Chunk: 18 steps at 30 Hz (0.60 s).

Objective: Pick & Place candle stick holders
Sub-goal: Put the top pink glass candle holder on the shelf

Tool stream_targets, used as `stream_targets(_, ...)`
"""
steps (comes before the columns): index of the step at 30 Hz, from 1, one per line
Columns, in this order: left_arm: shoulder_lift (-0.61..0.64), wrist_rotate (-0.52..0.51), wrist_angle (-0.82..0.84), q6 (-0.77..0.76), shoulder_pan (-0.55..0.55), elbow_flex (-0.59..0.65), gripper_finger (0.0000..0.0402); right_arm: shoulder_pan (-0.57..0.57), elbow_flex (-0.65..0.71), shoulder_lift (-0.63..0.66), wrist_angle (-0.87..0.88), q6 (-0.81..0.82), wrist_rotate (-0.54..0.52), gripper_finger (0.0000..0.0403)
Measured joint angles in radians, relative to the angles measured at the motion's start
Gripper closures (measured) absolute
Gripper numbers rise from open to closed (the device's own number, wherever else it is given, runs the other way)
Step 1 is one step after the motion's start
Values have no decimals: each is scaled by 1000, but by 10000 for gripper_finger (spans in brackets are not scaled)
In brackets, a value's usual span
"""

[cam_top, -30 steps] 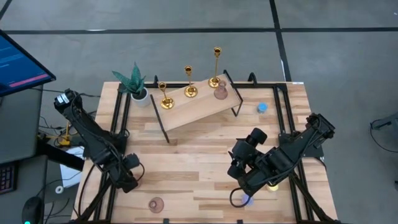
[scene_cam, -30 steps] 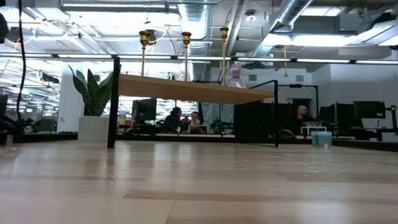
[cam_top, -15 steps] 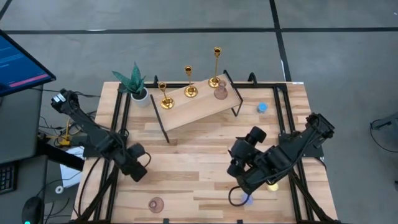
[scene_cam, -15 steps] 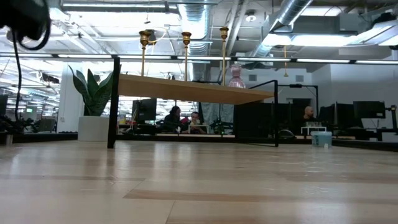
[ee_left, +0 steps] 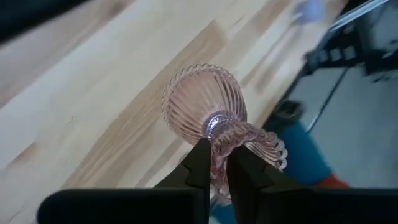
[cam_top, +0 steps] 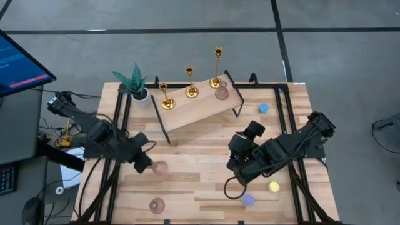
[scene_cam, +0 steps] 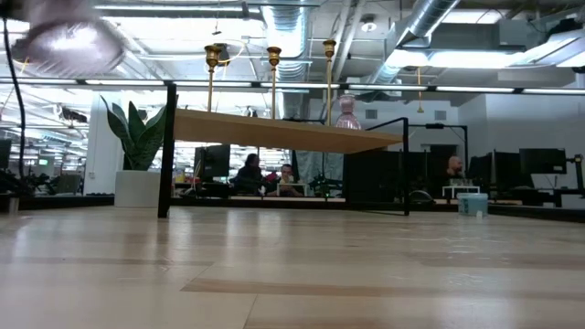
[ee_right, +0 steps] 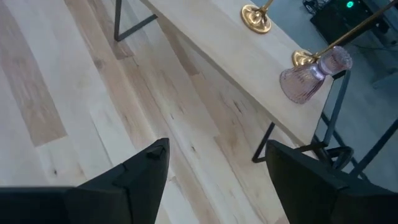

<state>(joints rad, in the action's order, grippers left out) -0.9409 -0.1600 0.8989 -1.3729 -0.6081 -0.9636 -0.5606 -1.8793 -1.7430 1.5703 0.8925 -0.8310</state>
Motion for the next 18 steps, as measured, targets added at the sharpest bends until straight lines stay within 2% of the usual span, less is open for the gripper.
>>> stream_targets(9,-47,-1,-1,250,222,-246,372,38,-1,44,-4,-83,11,147)
stream_targets(16,-93,-4,-1,469,500,-366,372,63,0,81,-8,-118,-1,147)
stream_targets(18,-113,25,-6,528,591,-389,372,74,0,86,-10,-118,-5,147)
